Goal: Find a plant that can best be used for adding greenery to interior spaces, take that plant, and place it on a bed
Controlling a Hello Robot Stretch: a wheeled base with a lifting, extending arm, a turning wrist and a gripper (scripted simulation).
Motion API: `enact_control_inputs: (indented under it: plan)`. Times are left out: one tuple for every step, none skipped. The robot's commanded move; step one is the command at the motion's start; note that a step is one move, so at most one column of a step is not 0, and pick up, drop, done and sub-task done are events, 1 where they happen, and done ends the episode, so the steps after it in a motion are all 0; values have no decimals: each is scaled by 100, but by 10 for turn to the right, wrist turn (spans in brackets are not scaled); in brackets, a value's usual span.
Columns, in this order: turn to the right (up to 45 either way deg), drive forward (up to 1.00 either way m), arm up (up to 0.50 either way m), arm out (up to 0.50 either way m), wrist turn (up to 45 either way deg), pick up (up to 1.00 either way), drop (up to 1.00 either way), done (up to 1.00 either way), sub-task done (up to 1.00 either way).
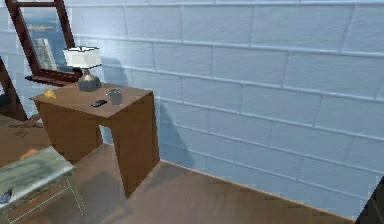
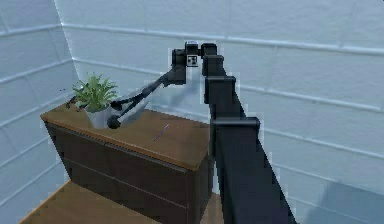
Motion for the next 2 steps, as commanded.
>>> enact_control_inputs:
  plan:
    - [0,0,0,0,-240,0,0,0,0]
    - [0,0,0,-46,0,0,0,0,0]
